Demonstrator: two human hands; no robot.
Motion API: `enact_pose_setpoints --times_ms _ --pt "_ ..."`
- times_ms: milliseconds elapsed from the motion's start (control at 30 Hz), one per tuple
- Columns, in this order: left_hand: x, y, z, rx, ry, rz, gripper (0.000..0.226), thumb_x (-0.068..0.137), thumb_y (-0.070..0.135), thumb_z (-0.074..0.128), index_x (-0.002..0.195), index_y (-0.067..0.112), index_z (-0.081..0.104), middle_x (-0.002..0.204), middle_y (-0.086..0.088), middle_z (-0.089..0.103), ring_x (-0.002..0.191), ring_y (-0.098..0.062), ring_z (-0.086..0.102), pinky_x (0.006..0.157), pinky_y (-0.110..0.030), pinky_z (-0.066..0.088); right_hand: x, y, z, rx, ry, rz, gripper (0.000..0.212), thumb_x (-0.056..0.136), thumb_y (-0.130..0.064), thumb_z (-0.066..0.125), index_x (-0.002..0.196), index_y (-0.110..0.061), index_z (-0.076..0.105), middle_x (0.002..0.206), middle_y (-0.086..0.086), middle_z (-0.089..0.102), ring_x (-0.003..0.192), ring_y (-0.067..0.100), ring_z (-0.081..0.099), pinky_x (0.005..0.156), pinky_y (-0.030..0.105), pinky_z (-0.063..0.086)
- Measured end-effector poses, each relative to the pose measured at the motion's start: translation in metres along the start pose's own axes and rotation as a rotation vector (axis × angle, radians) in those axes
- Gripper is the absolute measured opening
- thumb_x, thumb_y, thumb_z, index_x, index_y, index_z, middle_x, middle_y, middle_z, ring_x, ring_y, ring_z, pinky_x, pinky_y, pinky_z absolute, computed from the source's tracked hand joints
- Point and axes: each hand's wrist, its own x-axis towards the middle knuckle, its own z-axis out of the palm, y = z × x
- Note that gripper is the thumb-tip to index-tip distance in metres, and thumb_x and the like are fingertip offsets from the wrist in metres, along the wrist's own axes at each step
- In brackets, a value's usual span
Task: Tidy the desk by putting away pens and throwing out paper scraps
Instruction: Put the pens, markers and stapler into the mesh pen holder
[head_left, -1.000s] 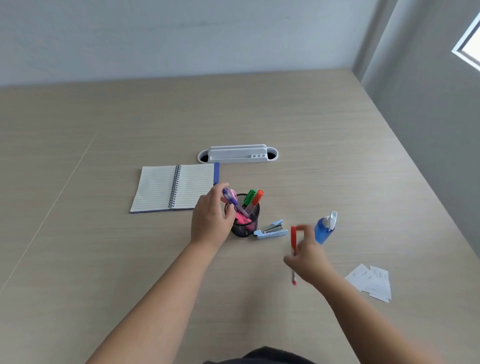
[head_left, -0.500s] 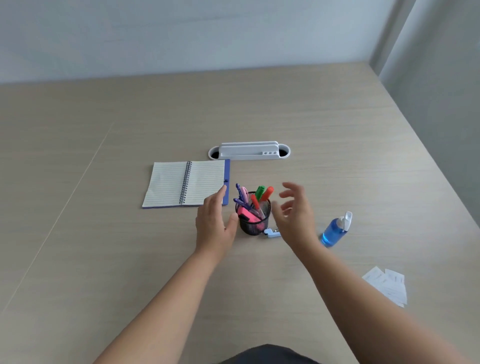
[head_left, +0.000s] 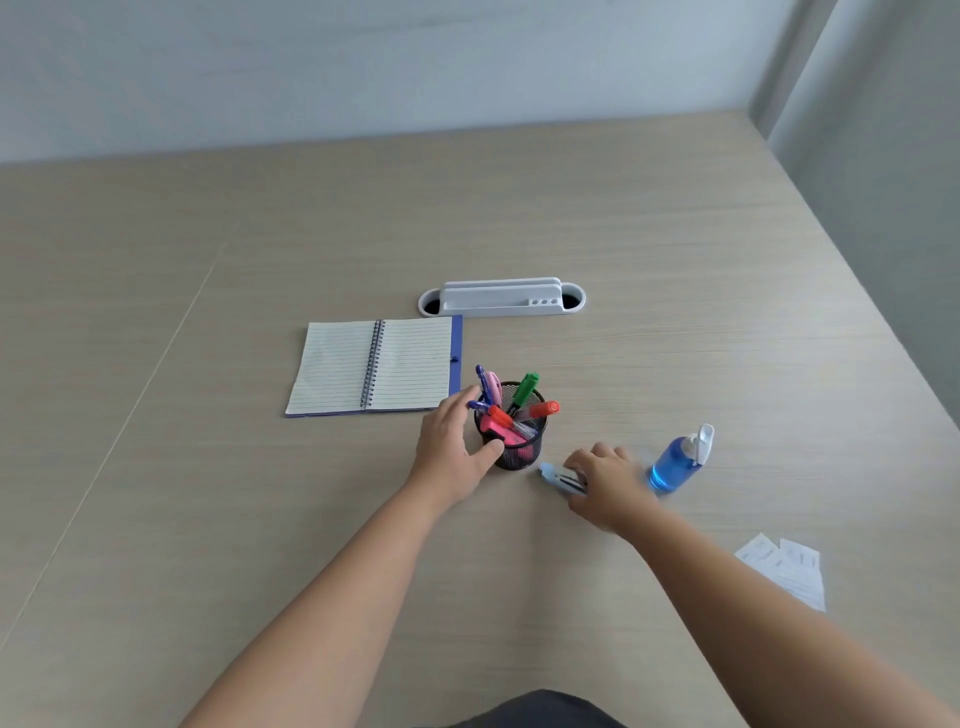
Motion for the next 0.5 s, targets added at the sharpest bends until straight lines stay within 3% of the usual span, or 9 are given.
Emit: enact_pose_setpoints --times_ms 100,233,333,500 --pt "0.004 0.001 0.000 -0.010 -0.006 -0.008 0.075 0.081 0.030 0.071 0.146 0.021 0.035 0.150 -0.001 0.038 0.137 -0.022 0.030 0.112 -0.032 0.023 -0.008 0.002 -0.002 0.182 -0.068 0.022 0.043 0.077 -0.027 0.068 0.118 -0.021 0.057 0.113 0.002 0.057 0.104 0.021 0.052 0.079 0.028 0.043" --pt "0.004 -0.003 0.002 -0.038 -0.017 -0.035 0.071 0.081 0.032 0.071 0.144 0.021 0.039 0.149 0.000 0.040 0.138 -0.021 0.030 0.112 -0.029 0.022 -0.019 -0.002 -0.009 0.930 -0.048 0.175 0.034 0.077 -0.012 0.076 0.103 -0.010 0.055 0.088 0.002 0.061 0.073 0.015 0.054 0.061 0.025 0.043" --pt "0.002 -0.007 0.004 -0.091 -0.019 -0.066 0.070 0.075 0.041 0.069 0.139 0.024 0.045 0.144 -0.002 0.046 0.136 -0.021 0.035 0.112 -0.030 0.025 -0.021 -0.009 -0.025 1.243 -0.011 0.169 0.032 0.078 -0.016 0.078 0.099 -0.011 0.053 0.086 0.013 0.063 0.073 0.020 0.055 0.064 0.029 0.046" --pt "0.002 -0.011 0.005 -0.142 -0.037 -0.121 0.069 0.076 0.042 0.071 0.138 0.025 0.047 0.146 0.000 0.046 0.138 -0.018 0.035 0.115 -0.038 0.029 -0.014 -0.034 -0.054 1.420 0.157 0.043 0.013 0.088 -0.025 0.068 0.098 -0.019 0.061 0.090 0.010 0.071 0.082 0.021 0.065 0.078 0.040 0.051"
